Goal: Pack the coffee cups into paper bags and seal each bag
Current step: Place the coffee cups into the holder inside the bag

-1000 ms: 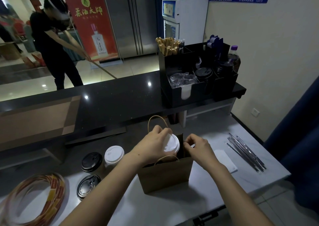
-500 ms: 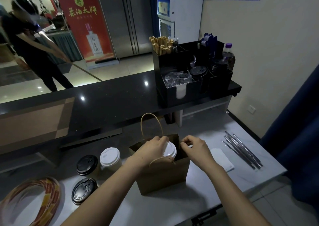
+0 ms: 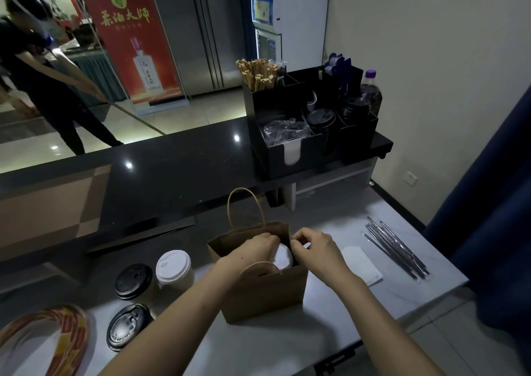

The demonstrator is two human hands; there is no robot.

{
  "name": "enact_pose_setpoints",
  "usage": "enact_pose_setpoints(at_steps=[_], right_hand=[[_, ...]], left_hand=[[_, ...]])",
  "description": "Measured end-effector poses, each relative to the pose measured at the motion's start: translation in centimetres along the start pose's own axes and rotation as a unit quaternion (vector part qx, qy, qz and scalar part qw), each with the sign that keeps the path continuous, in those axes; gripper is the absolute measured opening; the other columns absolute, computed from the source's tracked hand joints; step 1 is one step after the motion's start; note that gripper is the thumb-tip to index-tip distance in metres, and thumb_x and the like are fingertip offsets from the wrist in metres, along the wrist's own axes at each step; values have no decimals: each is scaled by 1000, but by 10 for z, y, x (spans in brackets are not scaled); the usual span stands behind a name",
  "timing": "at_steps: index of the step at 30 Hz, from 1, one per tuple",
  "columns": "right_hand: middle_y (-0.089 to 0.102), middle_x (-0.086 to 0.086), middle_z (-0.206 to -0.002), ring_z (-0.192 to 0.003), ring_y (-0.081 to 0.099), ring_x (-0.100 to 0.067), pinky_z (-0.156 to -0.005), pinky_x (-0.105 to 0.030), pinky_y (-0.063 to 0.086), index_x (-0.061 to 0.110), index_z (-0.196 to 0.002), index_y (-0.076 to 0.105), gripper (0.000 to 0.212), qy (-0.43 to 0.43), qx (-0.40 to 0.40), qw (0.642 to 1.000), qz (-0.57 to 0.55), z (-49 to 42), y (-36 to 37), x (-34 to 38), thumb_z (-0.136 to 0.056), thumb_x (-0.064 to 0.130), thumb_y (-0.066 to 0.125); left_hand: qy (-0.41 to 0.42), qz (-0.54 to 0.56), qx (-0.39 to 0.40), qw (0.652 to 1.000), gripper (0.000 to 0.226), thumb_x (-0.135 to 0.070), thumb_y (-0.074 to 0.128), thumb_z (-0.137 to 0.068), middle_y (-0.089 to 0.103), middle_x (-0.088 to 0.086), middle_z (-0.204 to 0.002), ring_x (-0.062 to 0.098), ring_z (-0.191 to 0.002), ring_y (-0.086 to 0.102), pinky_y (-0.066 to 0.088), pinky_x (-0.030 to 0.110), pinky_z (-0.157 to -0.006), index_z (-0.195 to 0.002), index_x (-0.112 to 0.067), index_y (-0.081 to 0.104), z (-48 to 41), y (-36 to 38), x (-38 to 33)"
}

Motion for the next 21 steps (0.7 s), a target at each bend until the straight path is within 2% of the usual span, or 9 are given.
enact_pose_setpoints(at_steps=[3,13,17,21], right_hand=[[68,16,-92,-85,65,-10,-79,-39,64,36,-94,66,10,0,1,1000,2,-1,0,0,-100,41,60],[68,16,-89,-83,66,-10,-77,-38,63,34,-91,65,11,5,-11,1000,-2,0,-2,-2,-100,39,62],[68,16,-85,-81,66,-11,-76,-40,63,35,-86,63,14,14,-14,1000,-8,0,-2,-5,-98,42,61],[68,16,-86,-82,66,-10,-75,-38,64,36,-87,63,15,9,-5,1000,-6,1,0,0,-99,44,61]], left_hand=[[1,-9,-2,1000,55,-27,76,-93,56,2,-144,22,-128,56,48,39,-111,-142,-21,53,-3,0,-4],[-11,23,-20,999,66,-41,78,-88,54,-2,-147,19,-129,55,46,36,-108,-145,-25,49,-2,0,-2],[-21,21,-5,1000,68,-34,80,-87,53,-1,-147,19,-129,54,46,36,-109,-146,-24,48,-3,7,-1],[-24,3,25,999,59,-29,75,-90,54,2,-141,22,-123,57,48,40,-109,-144,-23,52,-4,19,-2]])
Point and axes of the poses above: each hand's wrist, its own z-axis away from the middle knuckle, its own y-axis out of the palm, x = y × z, the point moved 5 cm from there along -z, towards the middle knuckle
